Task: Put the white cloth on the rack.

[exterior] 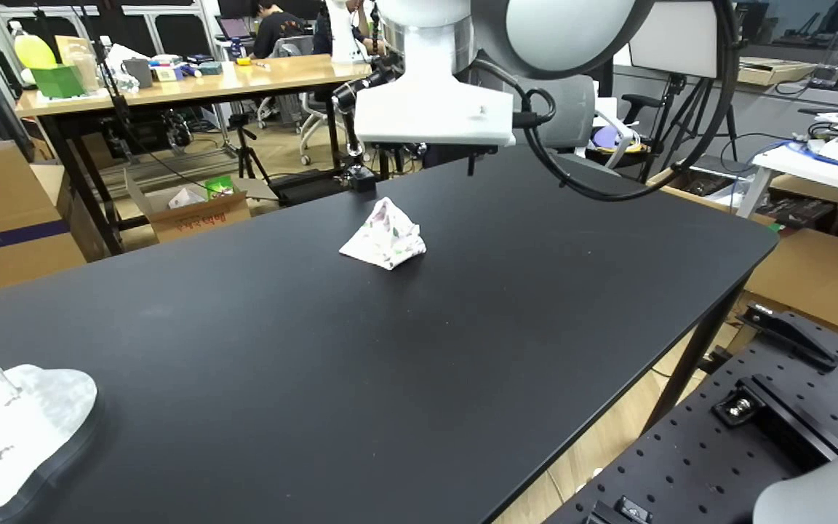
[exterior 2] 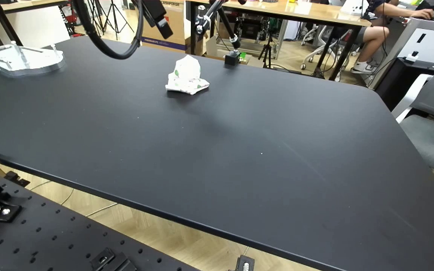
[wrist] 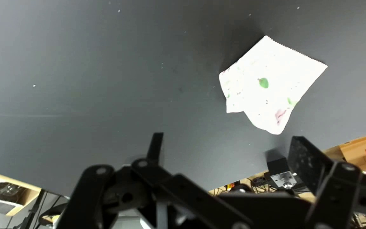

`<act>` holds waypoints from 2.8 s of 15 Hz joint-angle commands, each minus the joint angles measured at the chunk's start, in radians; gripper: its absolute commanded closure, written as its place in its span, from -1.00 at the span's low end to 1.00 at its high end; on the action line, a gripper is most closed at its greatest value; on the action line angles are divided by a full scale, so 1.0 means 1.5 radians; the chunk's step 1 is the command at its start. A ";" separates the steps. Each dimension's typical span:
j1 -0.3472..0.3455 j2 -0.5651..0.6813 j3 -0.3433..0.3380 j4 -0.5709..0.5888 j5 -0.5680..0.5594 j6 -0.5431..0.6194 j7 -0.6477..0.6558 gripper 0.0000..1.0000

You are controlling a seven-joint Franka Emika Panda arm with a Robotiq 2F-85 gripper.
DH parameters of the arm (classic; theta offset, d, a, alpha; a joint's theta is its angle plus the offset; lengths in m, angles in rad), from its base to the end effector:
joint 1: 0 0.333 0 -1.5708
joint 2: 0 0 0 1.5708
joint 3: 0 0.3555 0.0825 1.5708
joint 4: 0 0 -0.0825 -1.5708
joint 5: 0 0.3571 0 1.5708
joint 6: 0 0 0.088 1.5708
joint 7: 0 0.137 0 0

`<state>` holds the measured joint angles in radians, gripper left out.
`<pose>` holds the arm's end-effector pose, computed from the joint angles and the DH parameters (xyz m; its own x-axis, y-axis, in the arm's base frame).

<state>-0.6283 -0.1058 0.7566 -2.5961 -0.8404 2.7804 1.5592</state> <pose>0.4347 0.0804 0.3338 0.6869 -0.5441 0.4819 -0.6119 -0.7907 -0.0205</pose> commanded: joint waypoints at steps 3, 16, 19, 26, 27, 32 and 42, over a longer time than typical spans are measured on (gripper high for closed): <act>-0.016 0.040 -0.003 0.011 -0.023 0.030 0.011 -1.00; -0.045 0.187 -0.047 0.118 -0.258 -0.044 0.112 -1.00; -0.027 0.249 -0.052 0.156 -0.294 -0.054 0.116 -1.00; 0.036 0.364 -0.086 0.265 -0.404 -0.071 0.200 -1.00; 0.044 0.379 -0.091 0.278 -0.417 -0.071 0.209 -1.00; 0.084 0.449 -0.112 0.337 -0.460 -0.078 0.236 -1.00; 0.139 0.493 -0.158 0.395 -0.501 -0.086 0.268 0.38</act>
<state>-0.4351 0.6238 0.5279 -2.0313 -1.5480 2.6644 1.8985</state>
